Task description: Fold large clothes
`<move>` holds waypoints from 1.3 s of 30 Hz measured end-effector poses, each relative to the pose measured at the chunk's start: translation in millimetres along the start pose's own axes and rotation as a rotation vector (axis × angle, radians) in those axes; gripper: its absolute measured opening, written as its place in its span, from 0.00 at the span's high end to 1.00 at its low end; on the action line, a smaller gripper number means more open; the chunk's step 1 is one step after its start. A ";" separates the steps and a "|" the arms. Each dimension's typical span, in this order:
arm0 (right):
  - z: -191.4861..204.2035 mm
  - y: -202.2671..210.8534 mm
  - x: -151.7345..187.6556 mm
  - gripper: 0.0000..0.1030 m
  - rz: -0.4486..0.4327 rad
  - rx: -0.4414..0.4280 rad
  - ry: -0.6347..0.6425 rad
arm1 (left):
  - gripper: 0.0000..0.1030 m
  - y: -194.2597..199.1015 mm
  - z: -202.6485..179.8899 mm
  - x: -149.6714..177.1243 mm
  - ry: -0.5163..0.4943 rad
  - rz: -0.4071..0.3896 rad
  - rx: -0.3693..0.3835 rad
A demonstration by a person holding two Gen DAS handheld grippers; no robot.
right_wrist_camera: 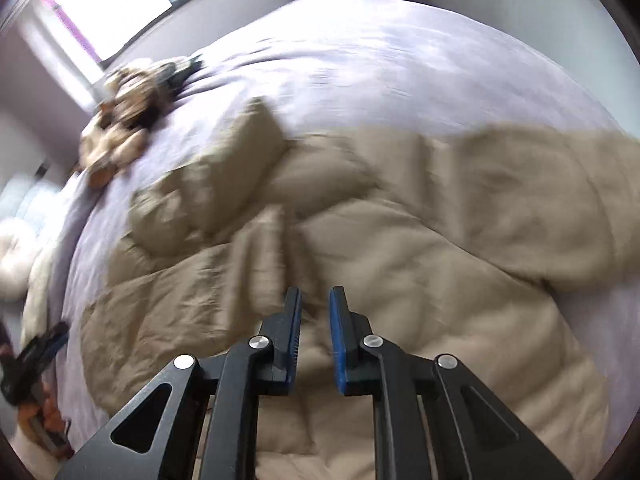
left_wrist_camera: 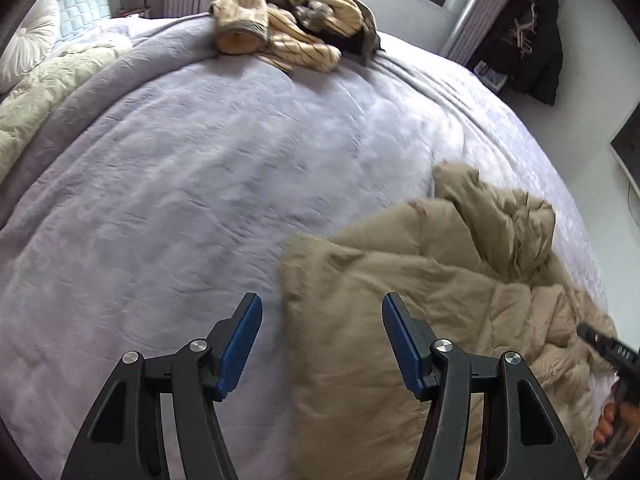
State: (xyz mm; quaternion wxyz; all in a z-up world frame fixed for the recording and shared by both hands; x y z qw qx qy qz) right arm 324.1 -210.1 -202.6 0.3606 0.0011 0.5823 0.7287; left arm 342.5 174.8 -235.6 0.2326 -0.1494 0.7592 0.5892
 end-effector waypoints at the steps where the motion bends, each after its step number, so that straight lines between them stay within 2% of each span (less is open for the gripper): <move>1: 8.2 -3.3 -0.8 0.85 0.006 -0.016 0.038 | 0.39 -6.7 -5.3 2.5 0.005 0.003 -0.008; 4: 25.4 -27.9 -1.9 0.85 0.025 -0.014 0.133 | 0.39 -30.2 -3.7 13.4 0.035 0.028 -0.057; 7: 10.2 -51.3 5.7 0.86 0.049 0.056 0.154 | 0.34 -49.5 2.4 24.6 0.087 0.042 -0.045; 8: 1.0 -57.3 6.5 0.90 0.052 0.071 0.144 | 0.34 -53.1 3.1 26.5 0.097 0.040 -0.037; 10: -12.3 -65.5 7.0 0.91 0.042 0.073 0.122 | 0.34 -57.3 2.5 28.8 0.098 0.042 -0.036; 13: -22.1 -60.3 6.7 0.91 0.026 0.064 0.103 | 0.34 -57.3 1.2 28.4 0.082 0.044 -0.052; 18: -38.0 -36.3 13.5 0.91 0.001 0.158 0.175 | 0.34 -41.6 4.0 20.0 0.072 0.060 -0.099; 20: -46.1 -20.5 15.9 0.89 0.000 0.160 0.158 | 0.34 -25.6 0.1 15.4 0.033 0.050 -0.132; 21: -48.7 -13.8 15.8 0.86 0.000 0.156 0.145 | 0.34 -19.3 -3.0 14.4 0.015 0.048 -0.137; 23: -55.5 -0.2 16.9 0.86 0.005 0.142 0.103 | 0.34 -3.9 -16.1 14.2 -0.029 0.047 -0.139; 25: -62.6 12.5 22.6 0.81 0.024 0.114 0.053 | 0.34 8.1 -34.0 18.1 -0.061 0.056 -0.129; 27: -70.2 24.1 30.9 0.61 0.051 0.088 0.001 | 0.34 16.0 -52.8 24.9 -0.086 0.069 -0.118; 28: -73.6 28.2 35.1 0.58 0.061 0.078 -0.019 | 0.34 19.5 -65.1 30.2 -0.095 0.077 -0.105; 31: -86.0 45.3 50.4 0.55 0.086 0.046 -0.077 | 0.34 23.9 -106.9 51.1 -0.118 0.122 -0.059; 37: -113.7 66.7 72.6 0.38 0.133 0.003 -0.162 | 0.32 27.2 -184.5 88.9 -0.173 0.177 0.005; 38: -121.4 71.5 75.0 0.36 0.135 0.000 -0.174 | 0.25 27.8 -193.7 93.6 -0.183 0.183 0.011; 39: -126.8 74.9 76.3 0.33 0.136 -0.001 -0.183 | 0.05 28.2 -206.7 98.9 -0.194 0.186 0.014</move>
Point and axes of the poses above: each gripper's, at about its wrist camera, not at the fingertips, and y roughly against the way its jaws point, z to its left, x to its underside, the point moved 8 cm from there along -y, roughly the way its jaws point, and after that the axes turned 8 degrees about -y, right-handed, at the moved point
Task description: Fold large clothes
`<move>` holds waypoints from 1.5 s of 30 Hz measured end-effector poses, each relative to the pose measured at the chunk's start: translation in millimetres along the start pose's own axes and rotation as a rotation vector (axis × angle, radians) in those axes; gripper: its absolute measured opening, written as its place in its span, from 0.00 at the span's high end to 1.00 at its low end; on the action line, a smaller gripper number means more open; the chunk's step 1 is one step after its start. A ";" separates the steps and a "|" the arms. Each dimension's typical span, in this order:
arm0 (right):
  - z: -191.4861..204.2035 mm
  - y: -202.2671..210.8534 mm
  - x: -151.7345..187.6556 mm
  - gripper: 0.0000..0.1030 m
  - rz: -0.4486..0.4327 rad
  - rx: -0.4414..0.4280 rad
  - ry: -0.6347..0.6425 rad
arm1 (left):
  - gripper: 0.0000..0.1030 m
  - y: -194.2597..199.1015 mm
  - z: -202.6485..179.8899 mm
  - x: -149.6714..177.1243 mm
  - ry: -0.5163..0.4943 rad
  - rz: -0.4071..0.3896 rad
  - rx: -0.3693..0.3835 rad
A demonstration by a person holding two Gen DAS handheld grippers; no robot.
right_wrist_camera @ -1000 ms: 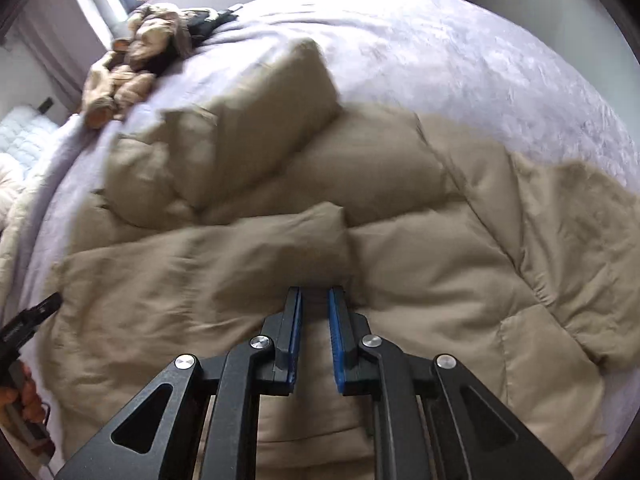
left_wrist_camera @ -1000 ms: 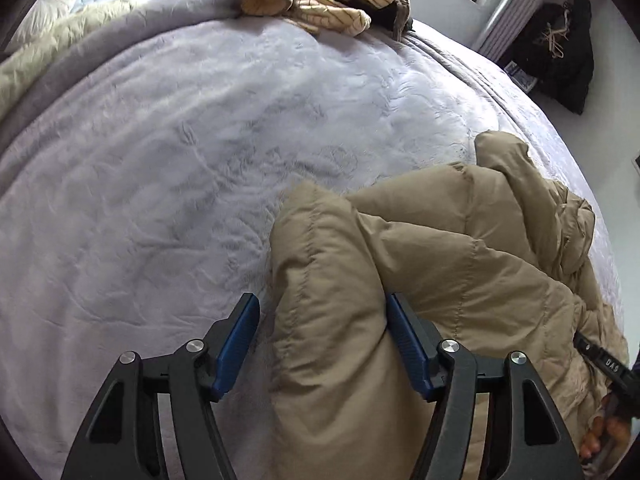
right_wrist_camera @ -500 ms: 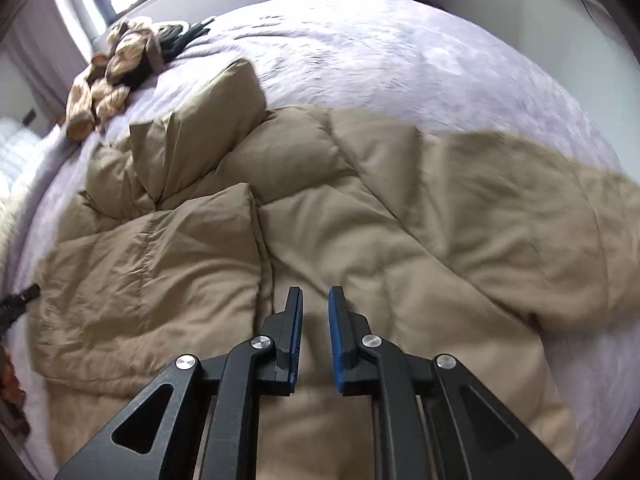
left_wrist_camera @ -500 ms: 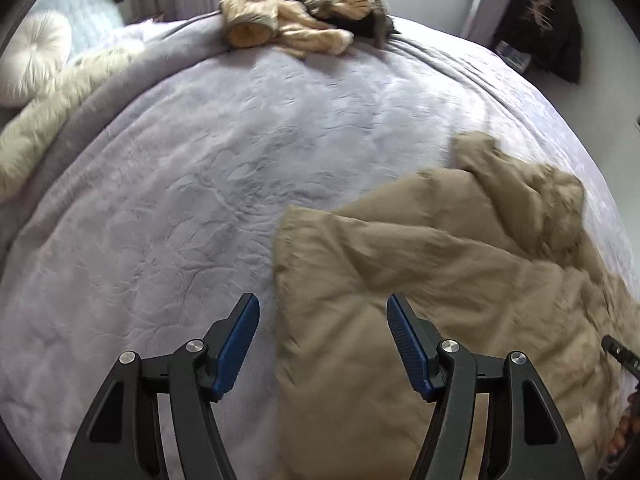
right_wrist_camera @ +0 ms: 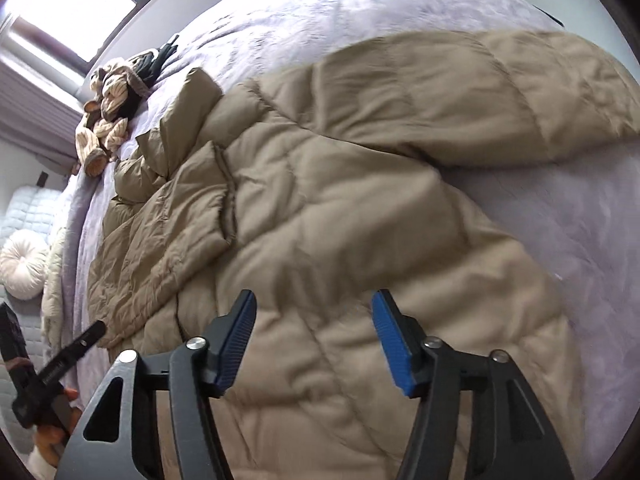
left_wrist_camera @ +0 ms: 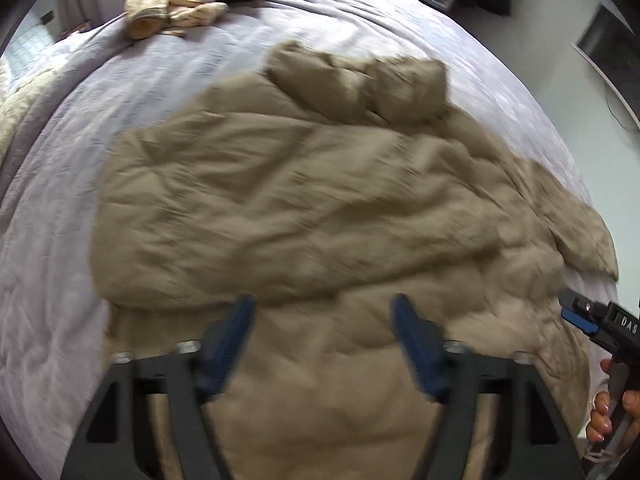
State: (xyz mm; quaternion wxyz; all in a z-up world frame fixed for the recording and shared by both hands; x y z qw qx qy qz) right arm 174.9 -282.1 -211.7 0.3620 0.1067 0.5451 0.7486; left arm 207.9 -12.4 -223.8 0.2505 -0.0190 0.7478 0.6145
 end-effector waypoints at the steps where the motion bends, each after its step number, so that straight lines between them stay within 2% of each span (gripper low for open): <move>1: -8.0 4.0 0.3 0.32 0.001 -0.006 -0.014 | 0.00 1.9 -10.6 2.2 -0.006 -0.010 -0.001; 3: -21.9 10.3 1.1 0.26 0.000 -0.014 -0.040 | 0.00 3.1 -29.2 2.2 -0.028 -0.024 0.009; 7: -52.1 22.4 -4.9 0.23 -0.013 -0.032 -0.100 | 0.00 -7.3 -67.8 4.8 -0.058 0.015 0.021; 9: -69.5 27.9 -11.8 0.18 -0.026 -0.037 -0.132 | 0.00 -12.4 -81.3 4.5 -0.072 0.026 0.018; 14: -109.7 41.1 -33.1 0.13 -0.069 -0.068 -0.209 | 0.00 -21.3 -116.7 2.1 -0.126 0.036 -0.042; 16: -124.9 46.2 -42.7 0.00 -0.094 -0.086 -0.239 | 0.00 -24.9 -126.9 0.0 -0.133 0.041 -0.051; 20: -151.1 54.5 -64.1 0.00 -0.138 -0.148 -0.304 | 0.00 -31.8 -138.4 -4.5 -0.136 0.069 -0.069; 27: -204.7 55.6 -111.8 0.00 -0.204 -0.166 -0.467 | 0.00 -39.6 -158.2 -12.8 -0.141 0.084 -0.039; 33: -240.9 48.0 -151.6 0.00 -0.224 -0.357 -0.686 | 0.00 -43.8 -168.4 -21.7 -0.118 0.088 -0.031; 41: -247.9 35.2 -204.6 0.00 -0.265 -0.503 -0.814 | 0.00 -46.5 -185.4 -36.0 -0.100 0.056 0.013; 43: -242.3 32.5 -214.4 0.05 -0.251 -0.542 -0.849 | 0.00 -43.0 -185.7 -40.6 -0.101 0.037 0.017; 44: -237.8 32.0 -215.5 0.26 -0.243 -0.555 -0.857 | 0.00 -40.5 -184.8 -42.7 -0.102 0.027 0.017; 45: -232.6 30.1 -216.9 0.55 -0.225 -0.570 -0.867 | 0.00 -38.2 -183.4 -44.6 -0.103 0.018 0.018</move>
Point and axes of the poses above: each gripper's, at about its wrist camera, not at the fingertips, and y roughly against the way its jaws point, z to its left, x to its underside, the point moved 8 cm from there along -y, roughly the way its jaws point, and after that the axes turned 8 degrees about -y, right-handed, at the moved point
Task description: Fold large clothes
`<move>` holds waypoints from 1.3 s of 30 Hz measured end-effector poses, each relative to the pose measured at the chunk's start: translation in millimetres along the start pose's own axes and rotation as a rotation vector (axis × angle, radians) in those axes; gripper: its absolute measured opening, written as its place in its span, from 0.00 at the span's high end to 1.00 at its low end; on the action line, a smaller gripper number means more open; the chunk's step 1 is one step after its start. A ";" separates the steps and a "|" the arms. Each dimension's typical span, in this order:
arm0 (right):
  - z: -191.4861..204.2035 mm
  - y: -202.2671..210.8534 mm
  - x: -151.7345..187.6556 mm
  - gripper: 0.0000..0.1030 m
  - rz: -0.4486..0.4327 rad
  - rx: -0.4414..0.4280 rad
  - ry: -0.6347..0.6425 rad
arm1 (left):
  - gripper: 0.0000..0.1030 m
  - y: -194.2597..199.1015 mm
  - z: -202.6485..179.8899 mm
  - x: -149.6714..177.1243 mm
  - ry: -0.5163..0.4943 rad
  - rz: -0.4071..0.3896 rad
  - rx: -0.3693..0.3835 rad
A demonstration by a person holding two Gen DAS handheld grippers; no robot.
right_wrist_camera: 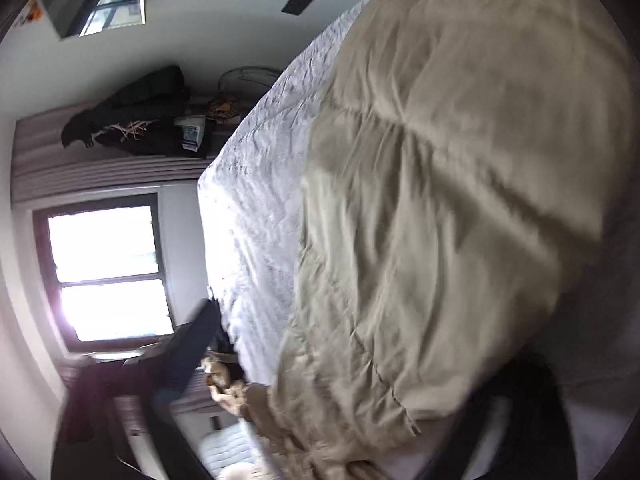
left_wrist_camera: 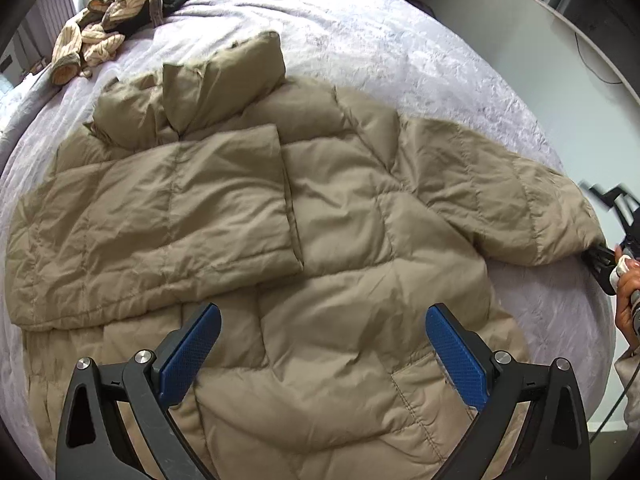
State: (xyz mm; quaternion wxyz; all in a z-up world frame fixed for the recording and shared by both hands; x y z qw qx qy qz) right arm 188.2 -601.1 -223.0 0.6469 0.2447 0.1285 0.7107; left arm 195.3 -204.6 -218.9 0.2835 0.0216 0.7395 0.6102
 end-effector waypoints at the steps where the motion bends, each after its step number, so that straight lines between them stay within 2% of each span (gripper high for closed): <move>1: 3.1 -5.8 5.2 0.69 0.027 -0.003 -0.008 | 0.00 3.2 3.3 -2.0 -0.002 -0.012 -0.004; 2: 6.0 -8.7 8.0 0.89 0.040 -0.009 -0.007 | 0.00 5.6 7.2 -3.2 -0.003 -0.021 -0.012; 3: 12.0 -12.8 14.4 0.92 0.053 -0.018 0.005 | 0.00 7.5 10.4 -4.2 -0.003 -0.028 -0.017; 7: 50.9 -28.3 45.6 0.92 0.065 0.001 0.181 | 0.00 16.8 39.3 -5.0 0.033 -0.052 -0.032; 11: 105.8 -56.1 109.0 0.92 0.116 0.044 0.474 | 0.00 22.7 78.3 -1.2 0.089 -0.061 -0.053; 13: 132.3 -76.3 158.4 0.92 0.149 0.066 0.656 | 0.00 27.7 100.7 1.9 0.114 -0.079 -0.075; 16: 151.1 -101.3 221.0 0.92 0.194 0.078 0.834 | 0.00 36.1 133.8 6.5 0.150 -0.103 -0.108; 17: 154.8 -115.0 253.9 0.92 0.221 0.087 0.919 | 0.00 38.2 143.8 8.3 0.161 -0.107 -0.118; 20: 147.5 -142.5 322.4 0.92 0.280 0.129 1.115 | 0.00 42.8 178.3 15.0 0.208 -0.117 -0.146; 23: 103.3 -165.3 398.8 0.92 0.346 0.221 1.337 | 0.00 43.8 208.1 21.4 0.251 -0.121 -0.169; 26: 51.6 -191.2 435.3 0.92 0.408 0.329 1.441 | 0.00 41.6 228.2 27.9 0.279 -0.116 -0.185; 29: 8.7 -199.9 443.4 0.91 0.436 0.422 1.494 | 0.00 37.8 237.3 31.6 0.305 -0.111 -0.177; 31: -5.5 -197.6 437.8 0.85 0.441 0.458 1.474 | 0.00 34.4 238.6 31.9 0.311 -0.113 -0.164; 32: -4.0 -194.6 436.5 0.75 0.447 0.458 1.462 | 0.00 33.3 238.2 30.8 0.310 -0.112 -0.160; 33: -2.6 -192.1 436.3 0.53 0.457 0.456 1.449 | 0.00 31.5 237.4 29.6 0.309 -0.112 -0.155; 35: 5.9 -185.2 437.3 0.29 0.472 0.451 1.421 | 0.00 27.8 235.4 26.1 0.308 -0.116 -0.136; 39: 29.4 -158.2 421.1 0.28 0.442 0.370 1.271 | 0.00 26.1 232.5 21.8 0.310 -0.123 -0.123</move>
Point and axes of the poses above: each gripper's, at about its wrist camera, not at the fingertips, and y roughly against the way its jaws point, z to its left, x to its underside, the point moved 8 cm from there along -y, roughly the way its jaws point, and after that the axes turned 8 degrees about -y, right-handed, at the moved point
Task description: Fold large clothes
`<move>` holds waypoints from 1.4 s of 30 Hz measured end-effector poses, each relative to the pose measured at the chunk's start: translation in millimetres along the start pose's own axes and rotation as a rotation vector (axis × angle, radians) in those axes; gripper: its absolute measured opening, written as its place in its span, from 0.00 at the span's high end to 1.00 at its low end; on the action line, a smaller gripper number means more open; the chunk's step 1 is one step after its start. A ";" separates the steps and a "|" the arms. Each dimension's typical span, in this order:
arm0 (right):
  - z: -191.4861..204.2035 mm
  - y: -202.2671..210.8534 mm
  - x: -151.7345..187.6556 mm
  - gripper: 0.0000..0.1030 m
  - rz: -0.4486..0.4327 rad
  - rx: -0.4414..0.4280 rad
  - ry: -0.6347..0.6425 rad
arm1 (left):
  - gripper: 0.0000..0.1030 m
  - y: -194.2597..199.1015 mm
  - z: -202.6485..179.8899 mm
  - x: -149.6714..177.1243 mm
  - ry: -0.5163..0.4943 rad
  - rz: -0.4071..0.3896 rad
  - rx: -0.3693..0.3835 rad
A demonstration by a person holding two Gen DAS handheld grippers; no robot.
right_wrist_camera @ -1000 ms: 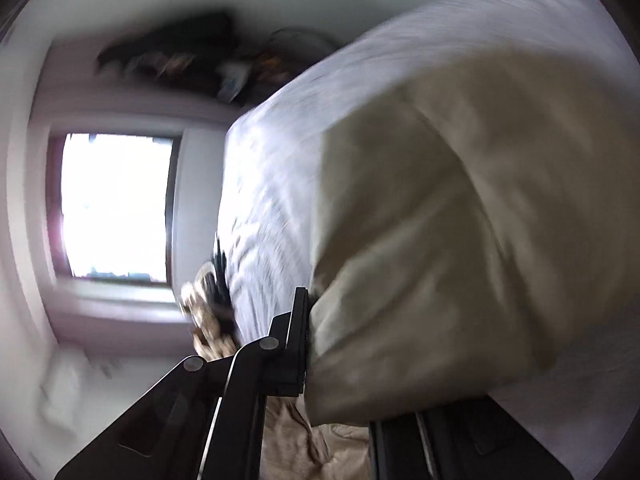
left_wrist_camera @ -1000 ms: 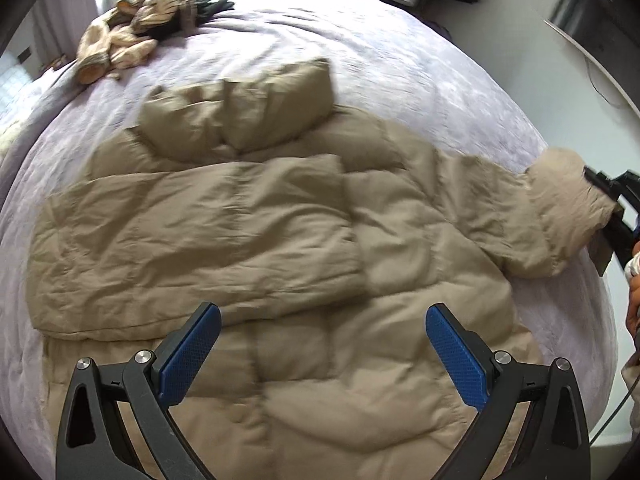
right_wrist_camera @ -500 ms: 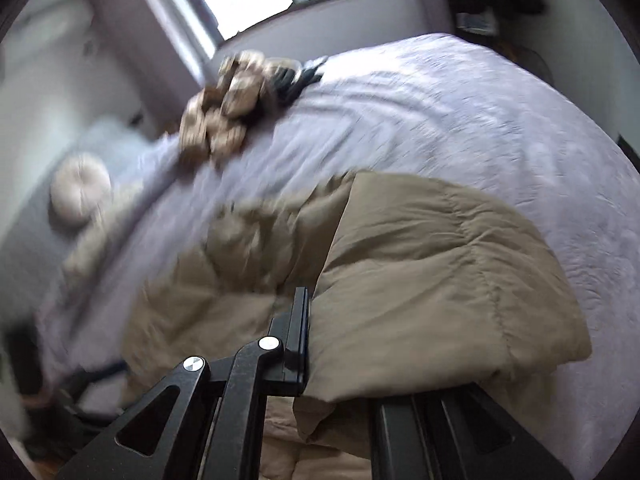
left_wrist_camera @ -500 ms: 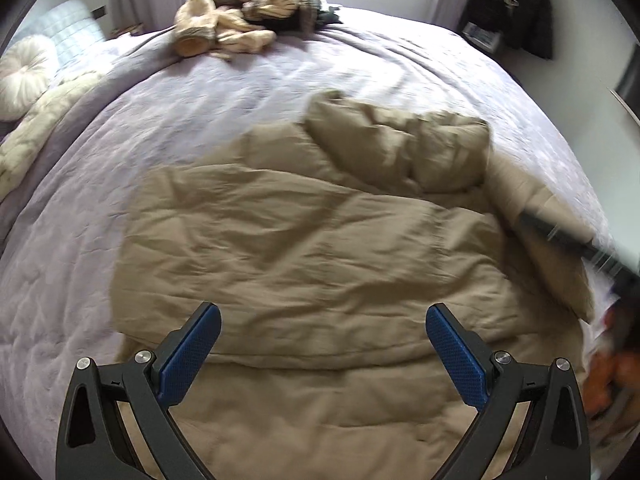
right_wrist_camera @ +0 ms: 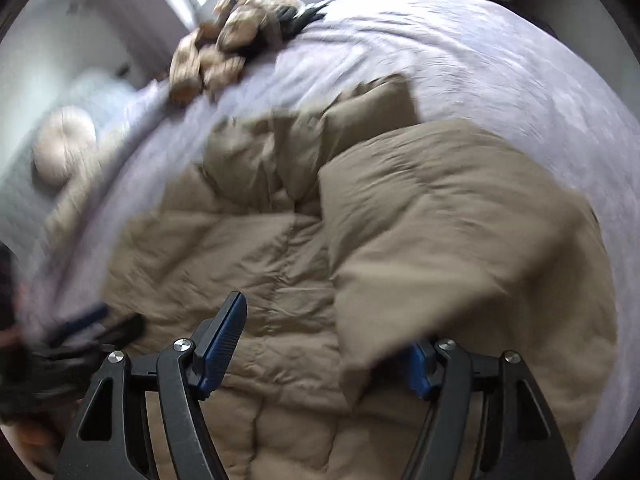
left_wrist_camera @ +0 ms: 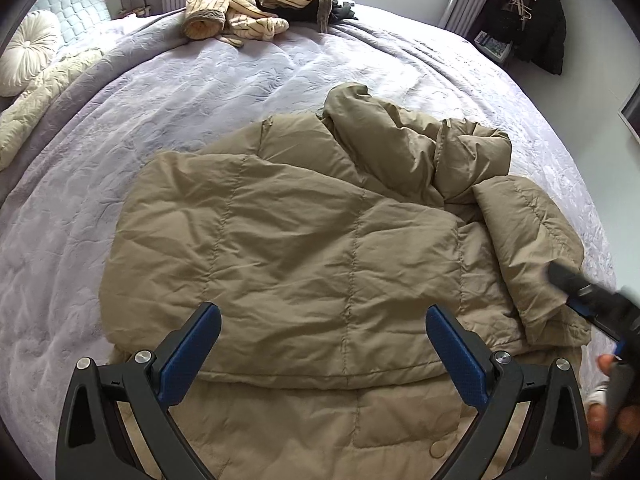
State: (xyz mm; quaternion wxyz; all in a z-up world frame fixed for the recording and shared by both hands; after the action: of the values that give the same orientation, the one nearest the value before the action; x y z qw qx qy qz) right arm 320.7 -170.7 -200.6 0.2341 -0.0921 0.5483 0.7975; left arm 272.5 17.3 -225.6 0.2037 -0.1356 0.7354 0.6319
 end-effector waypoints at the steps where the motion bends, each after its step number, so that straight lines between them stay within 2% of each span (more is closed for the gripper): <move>1: -7.3 7.4 -0.9 0.28 -0.017 -0.025 -0.064 | 0.00 -1.0 0.0 -1.2 0.000 0.000 0.002; 5: -59.3 20.0 -16.2 0.29 -0.065 -0.124 -0.380 | 0.00 -2.2 3.4 -4.8 -0.004 -0.003 0.007; 7: -74.0 18.0 -25.5 0.36 -0.079 -0.138 -0.464 | 0.00 -1.4 5.8 -6.4 0.002 -0.007 0.015; 8: -81.9 15.9 -29.5 0.52 -0.090 -0.145 -0.505 | 0.00 -0.2 8.1 -7.8 0.008 -0.011 0.024; 9: -83.8 12.3 -34.6 0.76 -0.092 -0.142 -0.520 | 0.00 1.2 9.6 -9.0 0.014 -0.016 0.032; 10: -83.2 9.5 -37.9 0.88 -0.092 -0.142 -0.522 | 0.00 3.7 12.7 -11.2 0.022 -0.025 0.051; 12: -68.6 8.9 -47.2 0.92 -0.111 -0.138 -0.465 | 0.00 7.0 18.2 -14.5 0.044 -0.033 0.094; 14: -42.7 10.4 -54.0 0.92 -0.126 -0.142 -0.336 | 0.00 10.4 26.3 -19.2 0.090 -0.038 0.175; 17: 16.4 7.4 -50.2 0.92 -0.110 -0.150 -0.089 | 0.00 16.0 37.3 -25.5 0.161 -0.044 0.299; 20: 63.6 -3.3 -26.7 0.92 -0.066 -0.145 0.099 | 0.00 16.8 42.3 -29.2 0.219 -0.029 0.417; 22: 81.9 -15.0 -10.0 0.92 -0.028 -0.137 0.165 | 0.00 14.7 43.8 -30.7 0.258 -0.015 0.494; 25: 100.6 -37.5 19.7 0.87 0.072 -0.095 0.261 | 0.00 11.3 41.1 -31.6 0.301 0.000 0.583; 26: 103.5 -45.9 30.1 0.76 0.109 -0.057 0.300 | 0.00 8.9 38.4 -31.2 0.314 0.011 0.610; 27: 103.5 -48.5 36.0 0.58 0.128 -0.044 0.316 | 0.00 5.2 34.4 -30.5 0.322 0.026 0.637; 29: 99.1 -47.0 44.0 0.37 0.146 -0.001 0.322 | 0.00 -3.4 27.3 -28.0 0.320 0.054 0.651; 31: 91.2 -34.1 45.2 0.37 0.138 -0.014 0.283 | 0.00 -14.3 16.8 -25.1 0.291 0.088 0.639; 35: 40.9 2.6 46.2 0.37 0.133 -0.050 0.088 | 0.00 -30.0 -4.7 -23.4 0.218 0.134 0.594; 36: 20.8 12.6 46.2 0.37 0.132 -0.058 0.018 | 0.06 -31.1 -11.1 -25.6 0.199 0.129 0.582; 37: 0.0 21.4 47.0 0.37 0.132 -0.066 -0.060 | 0.24 -31.4 -15.0 -27.4 0.186 0.125 0.576; 38: -13.9 26.1 49.0 0.37 0.132 -0.070 -0.107 | 0.36 -32.6 -20.5 -29.6 0.170 0.127 0.577; 40: -51.0 37.3 51.9 0.37 0.125 -0.081 -0.241 | 0.89 -35.2 -26.2 -31.5 0.162 0.140 0.573; 42: -81.3 43.9 52.7 0.37 0.115 -0.083 -0.354 | 0.89 -31.9 -25.9 -33.2 0.162 0.125 0.574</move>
State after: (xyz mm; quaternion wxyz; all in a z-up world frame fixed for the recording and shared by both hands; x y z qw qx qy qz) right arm 244.8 -243.7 -216.4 0.2771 0.0714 0.4697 0.8352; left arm 313.0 -15.4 -234.7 0.1350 -0.0771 0.9048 0.3965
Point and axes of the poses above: each gripper's, at about its wrist camera, not at the fingertips, and y roughly against the way its jaws point, z to its left, x to its underside, the point moved 8 cm from there along -y, roughly the way its jaws point, and after that the axes turned 8 degrees about -y, right-handed, at the moved point
